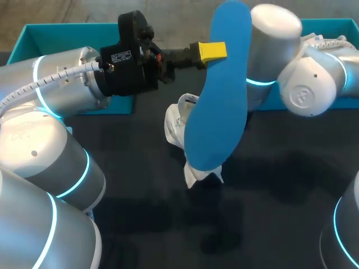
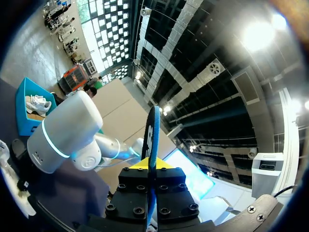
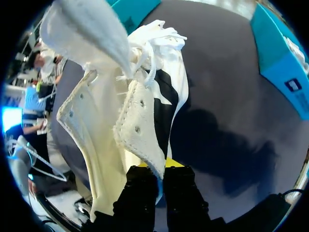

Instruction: Take the shoe out of the shoebox, open the shoe tongue, remove and reinsert the insole, then place the shoe into the shoebox

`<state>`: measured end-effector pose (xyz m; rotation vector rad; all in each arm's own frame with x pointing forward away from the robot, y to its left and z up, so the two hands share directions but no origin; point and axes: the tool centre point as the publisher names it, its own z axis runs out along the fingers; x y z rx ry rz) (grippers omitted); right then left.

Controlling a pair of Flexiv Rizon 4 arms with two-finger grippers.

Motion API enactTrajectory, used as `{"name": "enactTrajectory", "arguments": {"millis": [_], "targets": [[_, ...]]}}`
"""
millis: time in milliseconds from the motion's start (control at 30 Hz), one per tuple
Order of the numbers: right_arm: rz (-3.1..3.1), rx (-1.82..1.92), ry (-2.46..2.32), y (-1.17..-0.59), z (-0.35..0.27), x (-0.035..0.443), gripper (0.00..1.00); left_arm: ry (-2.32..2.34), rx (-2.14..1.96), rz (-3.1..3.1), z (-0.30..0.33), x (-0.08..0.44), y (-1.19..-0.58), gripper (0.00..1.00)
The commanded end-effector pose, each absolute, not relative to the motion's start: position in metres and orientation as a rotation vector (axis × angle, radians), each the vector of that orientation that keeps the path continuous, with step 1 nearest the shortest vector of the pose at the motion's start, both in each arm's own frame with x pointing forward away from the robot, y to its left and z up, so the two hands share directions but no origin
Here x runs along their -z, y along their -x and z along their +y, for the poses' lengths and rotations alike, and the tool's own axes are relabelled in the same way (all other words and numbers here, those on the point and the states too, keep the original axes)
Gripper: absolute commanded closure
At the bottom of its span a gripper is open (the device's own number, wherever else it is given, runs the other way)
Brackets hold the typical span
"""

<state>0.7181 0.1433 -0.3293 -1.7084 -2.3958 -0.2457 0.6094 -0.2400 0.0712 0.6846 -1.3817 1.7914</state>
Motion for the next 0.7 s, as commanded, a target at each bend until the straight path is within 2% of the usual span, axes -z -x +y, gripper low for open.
{"name": "enactTrajectory", "arguments": {"millis": [33,700], "targets": [[-2.365,0.259,1.781,-0.711,0.155,0.335,1.00,-0.751,-1.888,-1.280,-0.240,-0.073,-0.601,1.00],[-2.239,0.287,1.926,-0.714,0.153,0.365,1.00,-0.751,-1.888,-1.280,-0.240,-0.073,-0.601,1.00]]}}
